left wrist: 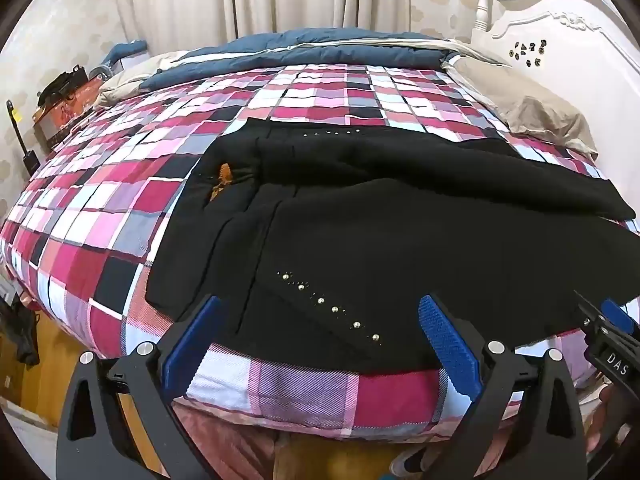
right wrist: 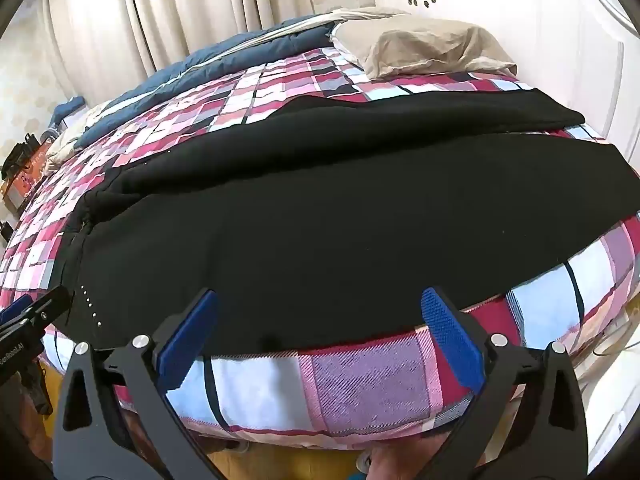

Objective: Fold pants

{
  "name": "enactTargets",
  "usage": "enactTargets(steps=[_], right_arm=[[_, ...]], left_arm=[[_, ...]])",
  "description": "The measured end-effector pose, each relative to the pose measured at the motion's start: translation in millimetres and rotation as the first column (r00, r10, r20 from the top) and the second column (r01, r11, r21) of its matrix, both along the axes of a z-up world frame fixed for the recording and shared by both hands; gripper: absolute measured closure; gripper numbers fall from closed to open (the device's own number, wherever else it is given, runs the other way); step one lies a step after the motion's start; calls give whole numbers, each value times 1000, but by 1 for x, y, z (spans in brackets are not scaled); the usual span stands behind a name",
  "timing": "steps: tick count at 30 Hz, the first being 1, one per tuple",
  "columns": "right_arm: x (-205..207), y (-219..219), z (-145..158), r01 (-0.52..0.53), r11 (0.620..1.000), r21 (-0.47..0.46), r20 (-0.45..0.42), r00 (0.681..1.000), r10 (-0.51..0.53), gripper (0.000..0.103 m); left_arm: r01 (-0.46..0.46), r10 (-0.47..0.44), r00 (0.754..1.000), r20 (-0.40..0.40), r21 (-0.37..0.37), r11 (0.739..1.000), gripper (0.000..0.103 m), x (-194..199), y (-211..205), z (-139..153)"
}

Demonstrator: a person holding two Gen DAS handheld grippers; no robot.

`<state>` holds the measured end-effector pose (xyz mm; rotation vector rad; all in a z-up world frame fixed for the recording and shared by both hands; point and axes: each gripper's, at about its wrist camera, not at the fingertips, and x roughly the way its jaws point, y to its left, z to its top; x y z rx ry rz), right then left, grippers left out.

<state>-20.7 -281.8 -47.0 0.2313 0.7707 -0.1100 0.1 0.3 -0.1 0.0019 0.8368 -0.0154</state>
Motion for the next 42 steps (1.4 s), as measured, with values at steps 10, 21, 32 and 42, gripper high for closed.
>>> enactTargets(steps=[10,21,32,42], right_arm=[[-7,6,4,3,1000,0,10,1000,-3,2],[-8,2,-5,-3,1000,16,-12,1000,3,2],[-8,8,-7,-4,1000,12,-27,1000,4,2],[-8,8,-6,-4,1000,14,-28,1000,4,2]], left_arm=[[1,-2,1000,-15,-1,1000,5,3,1,-4],[2,-2,1000,-29,-15,1000,5,-5,4,-6],[0,-1,999,-44,-19,1000,5,-6,4,-10],[1,-2,999,-43,-19,1000,5,-6,3,-8]])
